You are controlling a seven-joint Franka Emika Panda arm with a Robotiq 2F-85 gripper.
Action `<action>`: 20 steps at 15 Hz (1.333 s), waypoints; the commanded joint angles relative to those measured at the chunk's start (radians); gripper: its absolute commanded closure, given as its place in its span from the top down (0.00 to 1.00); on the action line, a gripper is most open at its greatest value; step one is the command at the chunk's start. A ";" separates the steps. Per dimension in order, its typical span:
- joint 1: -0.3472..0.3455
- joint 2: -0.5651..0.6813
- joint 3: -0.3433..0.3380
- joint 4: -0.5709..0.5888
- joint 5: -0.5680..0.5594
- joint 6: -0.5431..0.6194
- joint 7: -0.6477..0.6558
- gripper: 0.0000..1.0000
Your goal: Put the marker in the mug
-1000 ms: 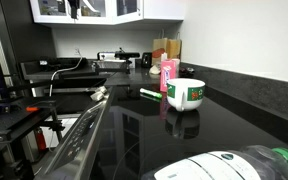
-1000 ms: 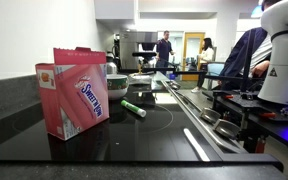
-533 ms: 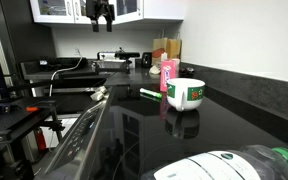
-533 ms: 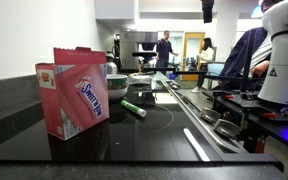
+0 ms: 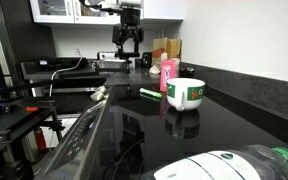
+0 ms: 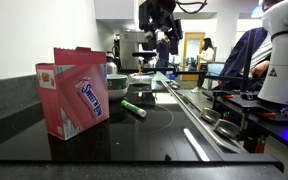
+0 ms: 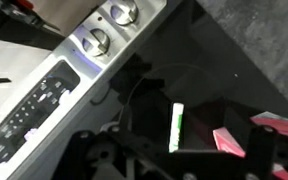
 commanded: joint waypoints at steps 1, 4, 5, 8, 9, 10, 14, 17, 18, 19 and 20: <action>0.037 0.136 -0.061 0.111 -0.041 -0.022 0.014 1.00; 0.063 0.247 -0.094 0.192 -0.079 -0.046 -0.037 1.00; 0.071 0.277 -0.098 0.214 -0.076 -0.045 -0.055 1.00; 0.105 0.356 -0.116 0.265 -0.078 -0.035 -0.047 1.00; 0.113 0.377 -0.120 0.278 -0.074 -0.025 -0.051 1.00; 0.125 0.395 -0.133 0.288 -0.081 -0.013 -0.037 1.00; 0.144 0.445 -0.169 0.324 -0.074 0.011 -0.033 1.00; 0.143 0.469 -0.186 0.346 -0.072 0.017 -0.044 0.98; 0.144 0.476 -0.192 0.354 -0.076 0.017 -0.043 0.95; 0.143 0.485 -0.194 0.365 -0.078 0.016 -0.053 0.93; 0.147 0.494 -0.202 0.376 -0.086 0.016 -0.046 0.87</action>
